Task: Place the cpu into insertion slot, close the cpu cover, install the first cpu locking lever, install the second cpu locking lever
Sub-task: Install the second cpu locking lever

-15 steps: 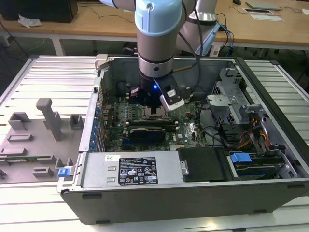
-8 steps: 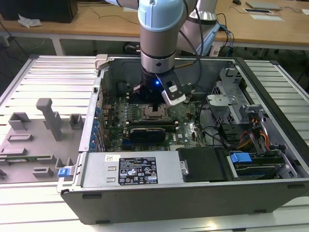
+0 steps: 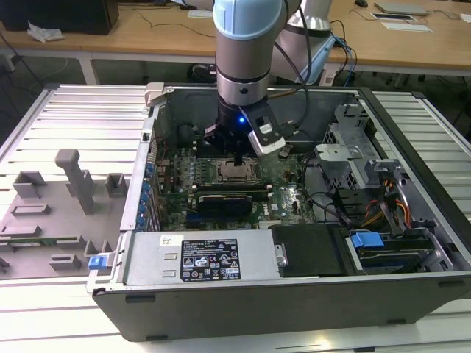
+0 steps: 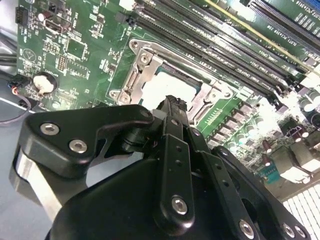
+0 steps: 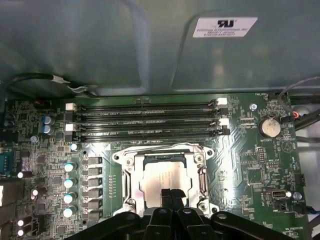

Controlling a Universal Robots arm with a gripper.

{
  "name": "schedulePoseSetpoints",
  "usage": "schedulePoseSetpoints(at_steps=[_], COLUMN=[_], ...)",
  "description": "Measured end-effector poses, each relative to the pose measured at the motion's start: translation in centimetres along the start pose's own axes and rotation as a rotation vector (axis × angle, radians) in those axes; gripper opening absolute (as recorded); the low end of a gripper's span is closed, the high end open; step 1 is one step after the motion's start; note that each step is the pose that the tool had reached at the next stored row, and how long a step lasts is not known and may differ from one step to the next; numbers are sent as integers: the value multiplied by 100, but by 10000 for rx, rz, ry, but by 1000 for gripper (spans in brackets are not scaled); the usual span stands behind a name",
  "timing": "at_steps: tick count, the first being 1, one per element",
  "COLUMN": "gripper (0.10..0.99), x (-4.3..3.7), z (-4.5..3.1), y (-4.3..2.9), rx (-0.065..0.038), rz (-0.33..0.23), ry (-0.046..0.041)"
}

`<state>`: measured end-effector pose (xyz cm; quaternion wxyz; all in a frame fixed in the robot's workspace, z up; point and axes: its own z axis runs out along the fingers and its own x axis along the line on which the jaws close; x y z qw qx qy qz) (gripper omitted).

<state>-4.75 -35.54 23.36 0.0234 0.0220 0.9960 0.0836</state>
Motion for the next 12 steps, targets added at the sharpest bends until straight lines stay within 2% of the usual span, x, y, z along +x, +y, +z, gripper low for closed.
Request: schedulePoseSetpoints(at_steps=[12], gripper=[106], x=[0], z=[-5], y=[1], rx=[0], rz=[1], ry=[-1])
